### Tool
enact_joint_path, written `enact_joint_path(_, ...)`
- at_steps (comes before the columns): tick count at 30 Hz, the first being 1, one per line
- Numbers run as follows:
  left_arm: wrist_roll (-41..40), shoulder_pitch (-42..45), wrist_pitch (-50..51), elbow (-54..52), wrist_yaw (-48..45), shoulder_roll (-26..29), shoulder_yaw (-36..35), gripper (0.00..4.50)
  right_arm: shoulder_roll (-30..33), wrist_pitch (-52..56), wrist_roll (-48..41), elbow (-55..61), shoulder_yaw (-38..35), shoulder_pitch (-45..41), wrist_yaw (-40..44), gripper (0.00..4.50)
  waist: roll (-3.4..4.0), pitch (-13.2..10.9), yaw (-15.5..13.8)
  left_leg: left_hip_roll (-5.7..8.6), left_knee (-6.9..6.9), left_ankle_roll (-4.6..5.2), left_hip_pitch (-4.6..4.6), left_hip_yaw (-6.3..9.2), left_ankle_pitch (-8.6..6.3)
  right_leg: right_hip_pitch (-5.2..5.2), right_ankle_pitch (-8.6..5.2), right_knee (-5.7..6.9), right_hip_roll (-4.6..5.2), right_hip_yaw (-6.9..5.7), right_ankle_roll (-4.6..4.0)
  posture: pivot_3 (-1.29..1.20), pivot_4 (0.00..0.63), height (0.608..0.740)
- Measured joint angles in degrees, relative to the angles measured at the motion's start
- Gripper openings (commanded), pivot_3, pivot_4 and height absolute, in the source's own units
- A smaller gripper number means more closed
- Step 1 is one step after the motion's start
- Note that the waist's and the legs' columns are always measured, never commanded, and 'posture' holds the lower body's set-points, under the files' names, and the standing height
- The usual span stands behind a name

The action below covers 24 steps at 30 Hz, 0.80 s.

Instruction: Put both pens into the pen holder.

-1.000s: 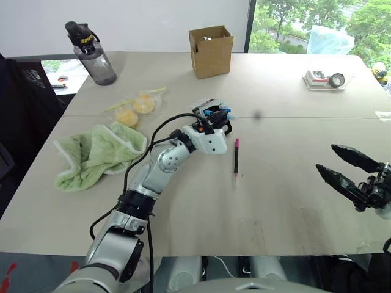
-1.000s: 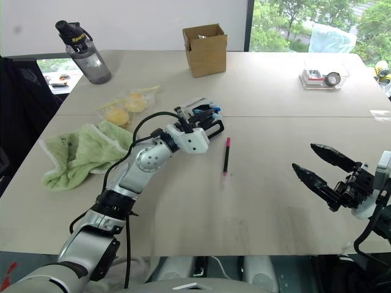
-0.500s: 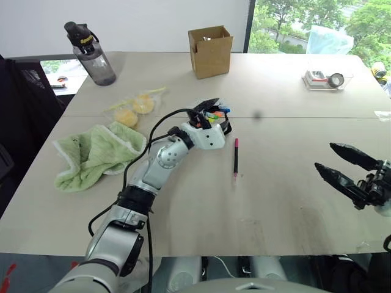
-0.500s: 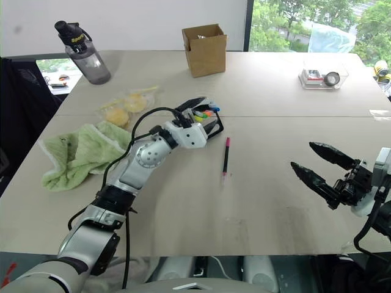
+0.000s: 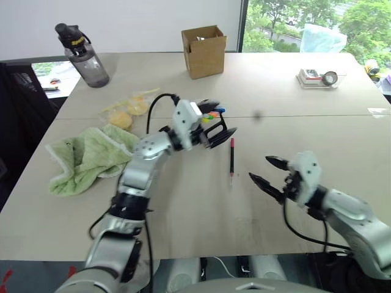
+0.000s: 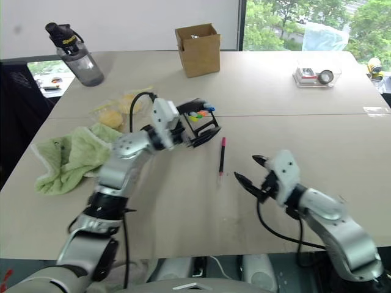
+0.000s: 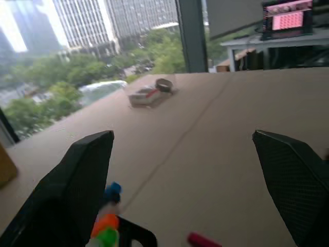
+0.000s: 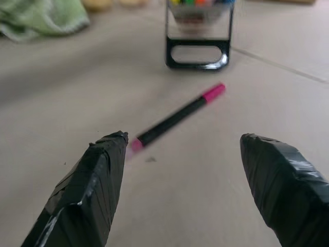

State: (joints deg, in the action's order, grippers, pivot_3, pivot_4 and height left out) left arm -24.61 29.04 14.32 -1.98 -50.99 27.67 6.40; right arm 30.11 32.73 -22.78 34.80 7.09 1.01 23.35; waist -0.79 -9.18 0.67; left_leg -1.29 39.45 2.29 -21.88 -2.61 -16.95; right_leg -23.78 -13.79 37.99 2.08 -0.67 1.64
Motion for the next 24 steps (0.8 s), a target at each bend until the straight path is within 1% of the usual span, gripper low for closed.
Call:
enact_joint_path(1, -1.94, -0.39, 2.91, -1.53, -1.79, 2.28, -0.56, 4.50, -1.08, 0.73, 1.38, -0.16, 1.17, -1.02, -1.32, 4.43, 0.00, -0.01, 0.01, -0.01, 0.00, 0.00, -0.01, 0.02, 0.00, 0.00, 0.00, -0.01, -0.03, -0.01, 0.00, 0.00, 0.150, 0.736)
enact_joint_path(2, -3.79, -0.84, 6.04, -3.48, -4.28, 5.89, -1.35, 4.50, -2.56, 1.58, 2.97, -0.43, 2.86, -2.79, -2.87, 4.43, -0.02, -0.01, 0.02, -0.01, 0.00, -0.01, -0.01, 0.03, 0.00, -0.01, 0.00, -0.01, -0.04, -0.01, 0.00, 0.00, 0.150, 0.736)
enact_joint_path(3, -4.40, -0.97, 7.46, -4.27, -5.58, 8.09, -1.59, 4.50, -3.49, 2.05, 3.69, -0.50, 3.64, -3.63, -3.65, 4.43, -0.05, -0.03, 0.14, -0.03, 0.00, -0.01, 0.00, 0.04, 0.00, -0.01, 0.00, -0.02, -0.06, 0.00, 0.00, 0.00, 0.150, 0.736)
enact_joint_path(4, -5.04, -1.40, 9.79, -5.57, -7.64, 12.10, -2.12, 4.50, -4.95, 2.80, 4.94, -1.11, 5.10, -5.15, -4.85, 4.43, -0.07, -0.03, 0.30, -0.02, -0.03, 0.00, 0.03, 0.02, 0.00, -0.01, -0.01, -0.03, -0.09, 0.02, -0.01, 0.00, 0.150, 0.736)
enact_joint_path(5, -6.03, -2.63, 12.97, -7.19, -10.08, 17.29, -3.68, 4.50, -6.80, 4.35, 6.48, -2.27, 7.06, -7.08, -6.23, 4.43, -0.06, -0.04, 0.34, -0.01, -0.06, 0.02, 0.06, -0.02, -0.01, -0.01, -0.01, -0.02, -0.09, 0.01, -0.01, 0.00, 0.150, 0.736)
enact_joint_path(6, -6.43, -3.44, 15.02, -8.07, -11.50, 20.57, -4.44, 4.50, -7.90, 5.73, 7.31, -3.02, 8.05, -8.09, -7.05, 4.43, -0.06, -0.04, 0.27, -0.01, -0.08, 0.02, 0.03, 0.00, -0.02, -0.02, -0.01, -0.04, -0.08, 0.01, -0.02, 0.00, 0.150, 0.736)
enact_joint_path(9, -7.80, -6.92, 20.43, -11.61, -14.81, 27.10, -5.97, 4.50, -11.01, 10.98, 8.42, -5.31, 9.98, -11.47, -8.87, 4.43, -0.13, -0.08, -0.25, 0.02, -0.07, 0.01, -0.08, 0.04, -0.01, -0.03, -0.01, -0.13, 0.02, -0.03, -0.02, 0.00, 0.150, 0.736)
enact_joint_path(12, -9.40, -10.15, 24.91, -15.22, -16.42, 31.04, -6.12, 4.50, -12.36, 17.03, 8.35, -5.88, 11.41, -13.82, -8.93, 4.43, -0.18, -0.10, -0.26, 0.05, -0.06, 0.03, -0.11, 0.01, -0.02, -0.04, -0.01, -0.16, 0.10, -0.02, -0.02, 0.00, 0.150, 0.736)
enact_joint_path(14, -9.59, -10.79, 26.10, -16.20, -16.46, 31.61, -6.33, 4.50, -12.26, 19.68, 8.78, -6.17, 12.28, -14.32, -9.22, 4.43, -0.18, -0.10, -0.34, 0.06, -0.06, 0.04, -0.10, 0.02, -0.02, -0.04, -0.02, -0.16, 0.11, -0.03, -0.02, 0.00, 0.150, 0.736)
enact_joint_path(15, -9.92, -11.18, 27.20, -17.30, -16.19, 31.76, -6.48, 4.50, -11.74, 23.48, 9.70, -6.12, 13.31, -15.32, -9.91, 4.43, -0.18, -0.10, -0.35, 0.07, -0.06, 0.04, -0.08, 0.02, -0.03, -0.04, -0.02, -0.12, 0.12, -0.03, -0.03, 0.00, 0.150, 0.736)
enact_joint_path(16, -10.02, -11.18, 27.59, -17.81, -16.01, 31.76, -6.52, 4.50, -11.27, 25.09, 9.97, -5.94, 13.62, -16.20, -10.00, 3.93, -0.19, -0.09, -0.29, 0.06, -0.06, 0.07, -0.06, 0.02, -0.05, -0.03, -0.02, -0.11, 0.10, -0.02, -0.03, 0.00, 0.150, 0.736)
enact_joint_path(17, -10.33, -11.18, 27.92, -18.03, -15.78, 31.75, -6.59, 4.50, -10.95, 26.50, 10.02, -5.44, 13.68, -16.71, -10.00, 3.65, -0.19, -0.09, -0.29, 0.06, -0.06, 0.11, -0.05, 0.02, -0.07, -0.03, -0.02, -0.10, 0.10, -0.01, -0.03, 0.00, 0.150, 0.736)
enact_joint_path(19, -10.47, -11.19, 28.68, -18.66, -15.13, 31.74, -6.88, 4.50, -10.83, 29.72, 9.99, -4.03, 13.69, -17.26, -10.05, 2.70, -0.21, -0.08, -0.30, 0.06, -0.06, 0.14, -0.04, 0.05, -0.09, -0.03, -0.02, -0.08, 0.07, -0.03, -0.03, 0.00, 0.150, 0.736)
enact_joint_path(20, -10.44, -11.20, 28.76, -18.91, -14.86, 31.72, -6.88, 4.50, -10.90, 31.31, 10.00, -3.11, 13.62, -17.28, -10.32, 2.37, -0.20, -0.08, -0.31, 0.06, -0.06, 0.14, -0.04, 0.05, -0.09, -0.03, -0.02, -0.08, 0.07, -0.03, -0.03, 0.00, 0.150, 0.736)
enact_joint_path(22, -10.46, -11.21, 29.04, -19.35, -14.00, 31.29, -6.88, 4.50, -10.96, 35.15, 10.01, -0.93, 13.10, -17.29, -11.15, 1.30, -0.22, -0.06, -0.36, 0.06, -0.06, 0.13, -0.06, 0.05, -0.08, -0.03, -0.02, -0.09, 0.08, -0.02, -0.03, 0.00, 0.150, 0.736)
enact_joint_path(24, -10.47, -11.16, 29.07, -19.37, -13.29, 29.95, -6.87, 4.50, -10.82, 37.59, 10.01, 0.42, 12.48, -17.32, -11.46, 0.44, -0.24, -0.05, -0.40, 0.09, -0.06, 0.14, -0.05, 0.03, -0.08, -0.02, -0.02, -0.10, 0.11, -0.02, -0.02, 0.00, 0.150, 0.736)
